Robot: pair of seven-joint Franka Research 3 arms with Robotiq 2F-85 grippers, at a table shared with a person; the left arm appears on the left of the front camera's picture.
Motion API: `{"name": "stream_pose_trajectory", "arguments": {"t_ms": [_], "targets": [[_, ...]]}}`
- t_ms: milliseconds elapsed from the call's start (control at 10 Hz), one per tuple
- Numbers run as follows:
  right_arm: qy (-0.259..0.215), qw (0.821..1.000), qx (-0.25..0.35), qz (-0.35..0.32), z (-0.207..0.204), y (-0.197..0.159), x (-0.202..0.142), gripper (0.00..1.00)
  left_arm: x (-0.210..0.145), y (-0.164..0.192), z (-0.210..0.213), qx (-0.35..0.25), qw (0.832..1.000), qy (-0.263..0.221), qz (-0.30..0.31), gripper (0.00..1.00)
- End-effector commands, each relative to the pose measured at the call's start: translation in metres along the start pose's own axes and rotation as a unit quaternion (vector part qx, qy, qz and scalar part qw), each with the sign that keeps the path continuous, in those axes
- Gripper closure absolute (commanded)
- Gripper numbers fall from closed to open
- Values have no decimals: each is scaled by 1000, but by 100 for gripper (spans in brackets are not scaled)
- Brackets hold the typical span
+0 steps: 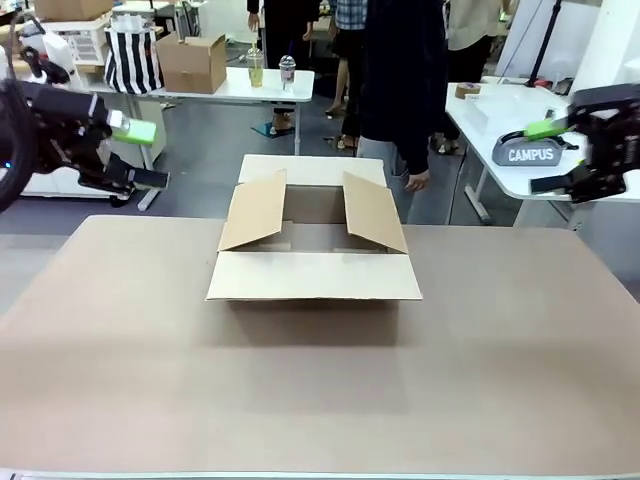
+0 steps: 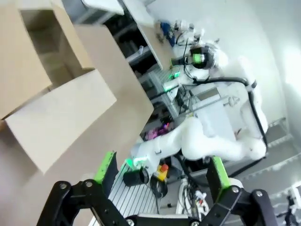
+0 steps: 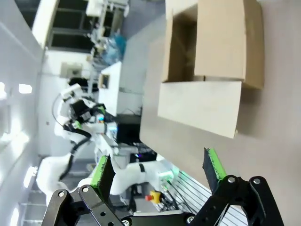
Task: Pack the gift set into the box.
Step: Place both hands on the side flaps of the Package Box and spread them outward.
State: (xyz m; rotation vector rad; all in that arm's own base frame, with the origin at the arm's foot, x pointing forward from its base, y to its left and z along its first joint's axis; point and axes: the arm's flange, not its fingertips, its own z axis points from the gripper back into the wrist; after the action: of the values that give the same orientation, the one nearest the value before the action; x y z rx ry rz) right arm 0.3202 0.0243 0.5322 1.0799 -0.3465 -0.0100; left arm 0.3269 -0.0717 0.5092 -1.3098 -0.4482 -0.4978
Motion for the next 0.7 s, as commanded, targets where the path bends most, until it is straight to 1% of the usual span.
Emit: {"name": "stream_pose_trajectory", "arguments": {"t_ms": [0,400,500,600], "targets": [[9,999,-10,32,-1,4,2,0,1,-6,-2,5,999,18,-32,0],[9,999,-10,32,-1,4,2,0,1,-6,-2,5,999,18,-32,0],[9,999,-10,32,-1,4,2,0,0,-7,-4,10,1000,19,-19,0],[9,999,-10,32,-1,4,2,0,13,-18,-10,38,998,44,-4,0]]}}
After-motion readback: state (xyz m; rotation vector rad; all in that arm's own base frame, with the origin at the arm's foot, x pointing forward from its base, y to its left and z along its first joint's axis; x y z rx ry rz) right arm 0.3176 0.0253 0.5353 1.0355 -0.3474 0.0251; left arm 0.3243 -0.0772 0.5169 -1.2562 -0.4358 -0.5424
